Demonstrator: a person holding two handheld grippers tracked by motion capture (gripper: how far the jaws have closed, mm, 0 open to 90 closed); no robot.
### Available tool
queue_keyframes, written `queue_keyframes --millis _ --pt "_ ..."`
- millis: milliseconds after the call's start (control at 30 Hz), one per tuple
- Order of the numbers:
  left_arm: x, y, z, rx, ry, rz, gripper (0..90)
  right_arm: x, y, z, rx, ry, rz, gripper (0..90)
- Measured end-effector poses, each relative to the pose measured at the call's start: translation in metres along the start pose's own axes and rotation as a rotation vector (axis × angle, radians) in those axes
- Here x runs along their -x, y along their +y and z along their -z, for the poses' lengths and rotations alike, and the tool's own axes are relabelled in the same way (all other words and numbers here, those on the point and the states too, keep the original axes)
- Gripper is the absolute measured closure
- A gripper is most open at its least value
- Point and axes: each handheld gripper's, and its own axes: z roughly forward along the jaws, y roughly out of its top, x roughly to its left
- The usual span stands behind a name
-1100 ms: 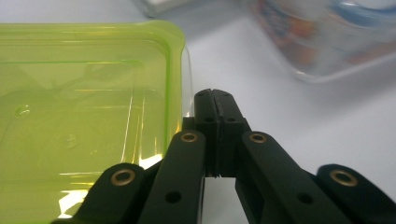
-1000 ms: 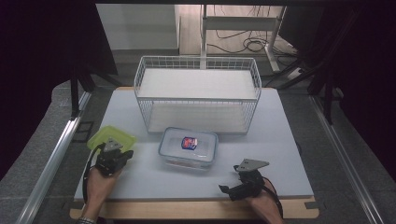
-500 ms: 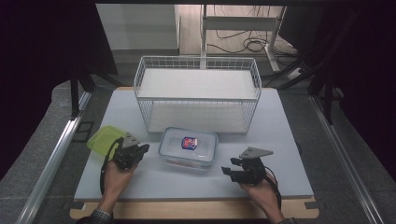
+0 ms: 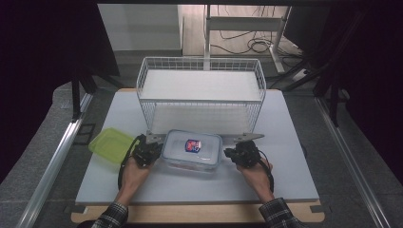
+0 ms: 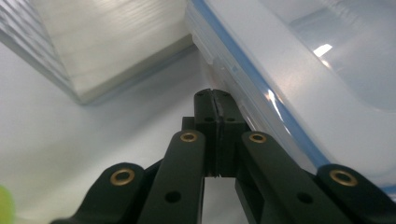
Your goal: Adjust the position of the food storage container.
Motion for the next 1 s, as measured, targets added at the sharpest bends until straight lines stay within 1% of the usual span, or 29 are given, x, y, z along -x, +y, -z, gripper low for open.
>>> queue_keyframes --millis 67,133,167,233,267,300,333,367,433,467,533,567,667,733,800,833,867,900,933,967,1000 --pt "0.007 0.0 0.001 -0.011 0.008 -0.008 90.0 -0.003 -0.001 -0.002 -0.017 -0.017 0.036 84.3" --pt "0.009 0.0 0.002 -0.013 0.002 -0.007 90.0 -0.003 -0.002 -0.001 -0.019 -0.016 0.031 84.9" --pt "0.014 -0.001 0.003 -0.006 -0.018 0.007 90.0 0.001 -0.004 0.003 -0.018 -0.006 0.028 85.3" --pt "0.019 -0.003 0.006 -0.012 -0.032 0.008 90.0 0.003 -0.008 0.006 -0.023 0.003 0.014 85.6" --pt "0.019 -0.003 0.006 -0.012 -0.032 0.008 90.0 0.003 -0.008 0.006 -0.023 0.003 0.014 85.6" --pt "0.021 -0.003 0.007 -0.015 -0.038 0.006 90.0 0.004 -0.009 0.008 -0.02 0.013 0.005 86.3" --pt "0.024 -0.004 0.008 -0.015 -0.041 0.001 90.0 0.005 -0.011 0.01 -0.019 0.017 0.005 86.6" --pt "0.028 -0.006 0.01 -0.017 -0.054 0.002 90.0 0.005 -0.014 0.014 -0.024 0.02 0.014 88.1" --pt "0.032 -0.007 0.012 -0.02 -0.06 -0.004 90.0 0.004 -0.016 0.017 -0.027 0.016 0.023 89.3" --pt "0.033 -0.008 0.014 -0.026 -0.064 -0.01 90.0 0.003 -0.017 0.018 -0.029 0.021 0.025 89.5" --pt "0.035 -0.009 0.014 -0.026 -0.07 -0.007 90.0 0.003 -0.018 0.02 -0.032 0.02 0.029 89.6" --pt "0.037 -0.01 0.016 -0.029 -0.077 -0.012 90.0 0.001 -0.02 0.023 -0.035 0.013 0.038 89.7" --pt "0.04 -0.011 0.019 -0.032 -0.081 -0.02 90.0 0.0 -0.021 0.024 -0.04 0.007 0.045 89.7" --pt "0.044 -0.013 0.021 -0.035 -0.092 -0.02 90.0 -0.002 -0.022 0.026 -0.046 -0.011 0.062 89.7" --pt "0.044 -0.013 0.022 -0.036 -0.094 -0.024 90.0 -0.002 -0.023 0.026 -0.046 -0.012 0.062 89.7" --pt "0.043 -0.014 0.022 -0.037 -0.102 -0.027 90.0 -0.001 -0.024 0.027 -0.046 0.001 0.05 89.5" --pt "0.039 -0.014 0.024 -0.037 -0.133 -0.019 90.0 -0.001 -0.024 0.028 -0.049 0.008 0.046 87.9" --pt "0.039 -0.014 0.024 -0.037 -0.133 -0.019 89.9 -0.001 -0.024 0.028 -0.049 0.008 0.046 87.9" --pt "0.037 -0.014 0.026 -0.03 -0.118 -0.016 87.0 0.001 -0.024 0.03 -0.052 0.008 0.042 81.7" --pt "0.036 -0.014 0.026 -0.031 -0.096 -0.024 87.0 0.001 -0.024 0.03 -0.052 0.008 0.042 81.7" --pt "0.032 -0.015 0.028 -0.032 -0.057 -0.036 77.5 0.005 -0.025 0.032 -0.037 0.012 0.031 76.5"
